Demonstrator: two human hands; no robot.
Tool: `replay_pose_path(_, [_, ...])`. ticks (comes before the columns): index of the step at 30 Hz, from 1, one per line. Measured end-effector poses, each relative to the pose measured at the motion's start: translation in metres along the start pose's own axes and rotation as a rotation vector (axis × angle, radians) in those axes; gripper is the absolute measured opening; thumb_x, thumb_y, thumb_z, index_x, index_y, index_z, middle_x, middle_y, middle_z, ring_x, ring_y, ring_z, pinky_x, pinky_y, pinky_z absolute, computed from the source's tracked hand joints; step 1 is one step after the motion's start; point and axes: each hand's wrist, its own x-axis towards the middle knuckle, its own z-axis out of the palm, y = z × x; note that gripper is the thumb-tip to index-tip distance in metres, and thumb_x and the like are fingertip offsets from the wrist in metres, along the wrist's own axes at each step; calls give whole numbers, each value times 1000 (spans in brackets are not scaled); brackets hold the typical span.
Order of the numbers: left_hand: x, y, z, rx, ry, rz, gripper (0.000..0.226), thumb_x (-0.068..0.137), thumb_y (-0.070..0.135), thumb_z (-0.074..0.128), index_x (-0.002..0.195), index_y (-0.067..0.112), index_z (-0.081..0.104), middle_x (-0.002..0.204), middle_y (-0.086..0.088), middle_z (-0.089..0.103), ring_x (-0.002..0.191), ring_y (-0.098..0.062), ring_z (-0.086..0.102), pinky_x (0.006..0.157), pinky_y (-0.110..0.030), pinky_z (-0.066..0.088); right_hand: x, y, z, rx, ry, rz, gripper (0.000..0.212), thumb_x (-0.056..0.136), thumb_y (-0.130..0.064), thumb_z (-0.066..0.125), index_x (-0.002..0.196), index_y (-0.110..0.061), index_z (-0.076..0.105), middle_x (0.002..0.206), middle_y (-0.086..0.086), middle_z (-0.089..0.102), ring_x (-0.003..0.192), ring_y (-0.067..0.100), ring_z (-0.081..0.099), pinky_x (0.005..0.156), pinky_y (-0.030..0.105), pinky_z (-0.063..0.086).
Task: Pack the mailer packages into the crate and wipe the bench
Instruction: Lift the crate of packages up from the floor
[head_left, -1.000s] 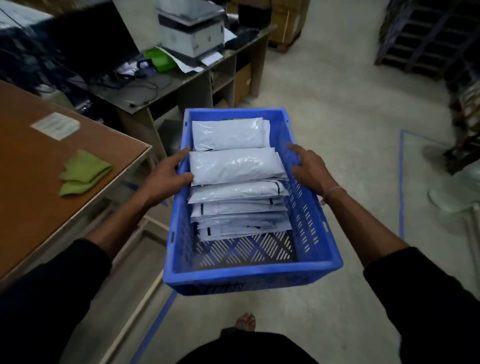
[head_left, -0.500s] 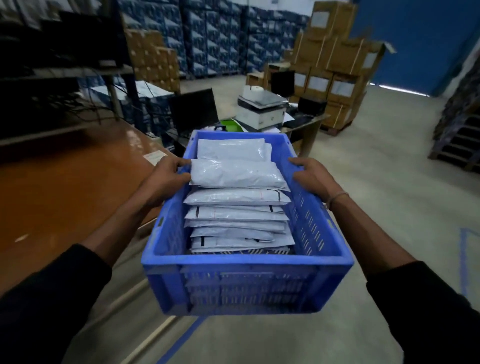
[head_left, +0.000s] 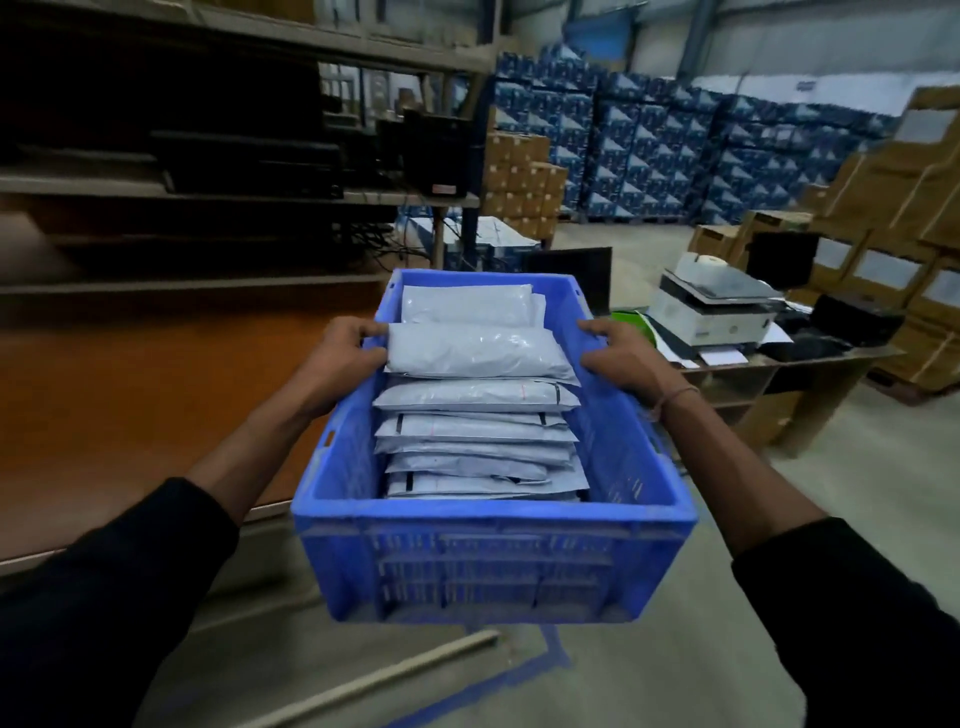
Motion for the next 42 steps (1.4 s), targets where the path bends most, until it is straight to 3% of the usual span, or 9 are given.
replay_pose_path(6, [13, -44, -45, 27, 132, -89, 45, 89, -10, 57, 115, 26, 66, 84, 14, 64, 60, 19, 57, 59, -10, 43, 62, -43, 65, 89, -139, -63, 69, 73, -9, 63, 142, -5, 53, 123, 8, 64, 104, 15, 59, 88, 23, 44])
replay_pose_path(10, [34, -87, -74, 50, 159, -142, 41, 89, -11, 56, 119, 10, 73, 102, 0, 70, 86, -2, 63, 70, -14, 44, 100, -66, 112, 125, -209, -68, 58, 86, 7, 56, 143, 0, 49, 127, 7, 60, 110, 15, 56, 87, 20, 43])
replay_pose_path(15, [61, -142, -105, 66, 203, -176, 40, 90, -12, 56, 127, -5, 67, 117, -7, 66, 108, -17, 63, 84, -20, 42, 145, -85, 167, 127, -264, -65, 69, 75, -11, 58, 144, -10, 52, 135, 12, 60, 114, 23, 61, 92, 28, 47])
replay_pose_path(18, [76, -165, -119, 89, 184, -132, 42, 89, -17, 51, 126, -5, 67, 107, -3, 61, 73, 17, 58, 63, -5, 40, 166, -95, 194, 141, -283, -52, 62, 82, -7, 58, 143, -14, 52, 134, 11, 58, 113, 28, 62, 88, 31, 50])
replay_pose_path(23, [95, -217, -137, 99, 169, -166, 45, 85, -15, 49, 117, 3, 74, 94, -5, 64, 70, 0, 52, 67, -21, 45, 233, -78, 245, 106, -278, -138, 75, 61, -33, 56, 136, -28, 59, 133, 9, 58, 107, 25, 65, 93, 47, 56])
replay_pose_path(31, [124, -256, -143, 112, 173, -195, 50, 82, -19, 46, 119, 1, 73, 88, -5, 61, 50, 6, 48, 56, -14, 40, 237, -118, 270, -19, -259, -184, 57, 88, -4, 55, 144, -8, 52, 122, 11, 58, 110, 25, 57, 66, 9, 33])
replay_pose_path(35, [137, -272, -135, 130, 172, -245, 50, 84, -18, 46, 121, 2, 71, 91, -4, 62, 64, 5, 54, 53, -6, 37, 252, -110, 285, -2, -235, -182, 57, 89, 1, 55, 144, -8, 51, 142, 11, 54, 130, 28, 52, 89, 9, 36])
replay_pose_path(38, [146, -279, -128, 147, 204, -260, 49, 85, -20, 45, 126, -4, 67, 99, -6, 62, 58, 10, 54, 55, -3, 37, 262, -100, 295, -6, -277, -151, 54, 91, 0, 54, 145, -8, 51, 143, 14, 53, 131, 32, 52, 85, 16, 35])
replay_pose_path(42, [152, -284, -127, 201, 186, -278, 50, 87, -16, 46, 130, -2, 66, 111, -8, 67, 97, -13, 58, 77, -20, 43, 272, -92, 301, 27, -285, -141, 53, 93, 3, 51, 146, -5, 49, 144, 14, 51, 131, 28, 51, 89, 18, 37])
